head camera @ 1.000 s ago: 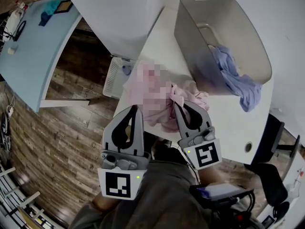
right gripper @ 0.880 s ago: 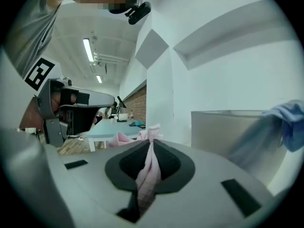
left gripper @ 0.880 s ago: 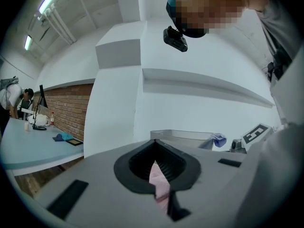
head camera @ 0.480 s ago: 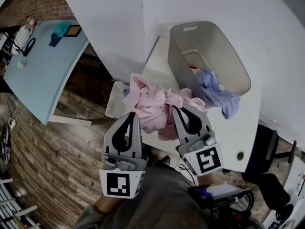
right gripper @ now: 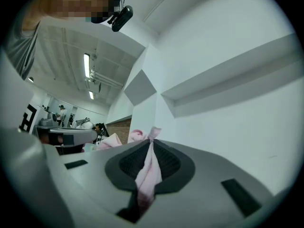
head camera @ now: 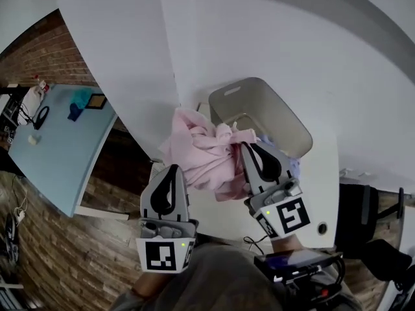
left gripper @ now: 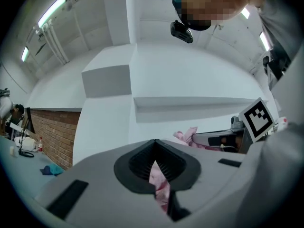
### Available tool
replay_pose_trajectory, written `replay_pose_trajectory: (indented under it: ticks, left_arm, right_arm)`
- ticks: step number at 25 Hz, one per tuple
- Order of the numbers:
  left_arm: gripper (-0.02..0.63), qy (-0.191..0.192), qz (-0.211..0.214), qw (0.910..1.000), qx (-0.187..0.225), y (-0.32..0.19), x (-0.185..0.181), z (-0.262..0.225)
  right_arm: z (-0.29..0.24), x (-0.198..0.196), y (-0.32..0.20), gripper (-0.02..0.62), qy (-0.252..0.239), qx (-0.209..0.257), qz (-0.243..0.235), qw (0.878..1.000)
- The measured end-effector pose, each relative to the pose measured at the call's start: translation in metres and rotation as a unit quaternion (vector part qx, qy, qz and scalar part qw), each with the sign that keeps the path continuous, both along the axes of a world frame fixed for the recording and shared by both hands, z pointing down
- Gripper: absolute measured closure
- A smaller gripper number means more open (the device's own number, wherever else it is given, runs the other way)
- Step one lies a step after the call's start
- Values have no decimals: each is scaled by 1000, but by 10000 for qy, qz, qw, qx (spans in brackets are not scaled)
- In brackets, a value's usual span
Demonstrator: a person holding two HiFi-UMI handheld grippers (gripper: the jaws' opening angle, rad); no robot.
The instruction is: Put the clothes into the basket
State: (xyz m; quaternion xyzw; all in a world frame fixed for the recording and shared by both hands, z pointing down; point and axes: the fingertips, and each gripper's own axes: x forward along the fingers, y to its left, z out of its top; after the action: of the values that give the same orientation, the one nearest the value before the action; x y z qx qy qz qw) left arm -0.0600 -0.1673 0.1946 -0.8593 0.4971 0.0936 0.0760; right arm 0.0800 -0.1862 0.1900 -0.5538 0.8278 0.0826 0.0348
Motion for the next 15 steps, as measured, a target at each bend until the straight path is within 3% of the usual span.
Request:
replay_pose_trajectory:
  ticks: [8,15]
  left_arm:
    - [598,-47,617,9980,154,-22,43,-11]
    - [598,-122,1129,9935,-58,-33,68,1]
  right_arm:
    - [-22,76,-5,568,6,242,1034,9943]
    - [-1,141,-11,567,-23,-198,2073,9781]
